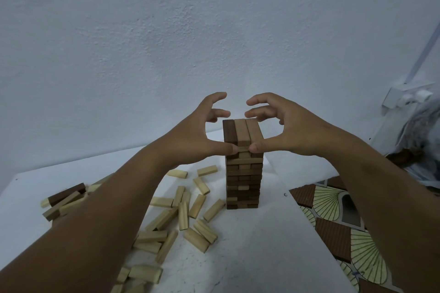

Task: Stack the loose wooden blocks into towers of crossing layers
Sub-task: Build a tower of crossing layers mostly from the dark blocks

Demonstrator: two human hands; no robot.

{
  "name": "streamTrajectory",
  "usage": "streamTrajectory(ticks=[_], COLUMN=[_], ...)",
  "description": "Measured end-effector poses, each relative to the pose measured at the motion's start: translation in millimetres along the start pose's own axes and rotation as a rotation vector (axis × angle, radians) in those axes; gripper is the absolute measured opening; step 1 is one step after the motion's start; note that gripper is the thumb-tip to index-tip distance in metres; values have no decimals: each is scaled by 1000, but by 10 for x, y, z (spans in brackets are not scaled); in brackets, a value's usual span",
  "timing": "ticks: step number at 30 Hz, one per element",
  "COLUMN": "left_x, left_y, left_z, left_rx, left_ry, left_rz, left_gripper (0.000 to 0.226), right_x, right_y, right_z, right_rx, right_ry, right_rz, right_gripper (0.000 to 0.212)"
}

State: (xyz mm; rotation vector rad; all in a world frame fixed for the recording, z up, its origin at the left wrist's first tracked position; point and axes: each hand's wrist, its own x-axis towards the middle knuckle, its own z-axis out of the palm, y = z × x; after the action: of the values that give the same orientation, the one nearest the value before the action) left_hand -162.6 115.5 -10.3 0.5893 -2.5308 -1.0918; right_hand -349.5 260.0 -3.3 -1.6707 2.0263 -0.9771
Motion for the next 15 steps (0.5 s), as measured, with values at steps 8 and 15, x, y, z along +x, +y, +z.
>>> streamTrajectory(ticks=[8, 15], left_x=[-235, -896], left_y=[91, 63], left_z=[-146, -463], left_rx=[14, 61], left_ry=[124, 315], left_rz=[40, 26], left_gripper=[85, 50], right_x=[-67, -123], right_y=[-244, -880], right_z=[69, 485], right_rx=[-2, 30], right_ry=[108, 142], right_rz=[-63, -165], right_gripper=[68, 40])
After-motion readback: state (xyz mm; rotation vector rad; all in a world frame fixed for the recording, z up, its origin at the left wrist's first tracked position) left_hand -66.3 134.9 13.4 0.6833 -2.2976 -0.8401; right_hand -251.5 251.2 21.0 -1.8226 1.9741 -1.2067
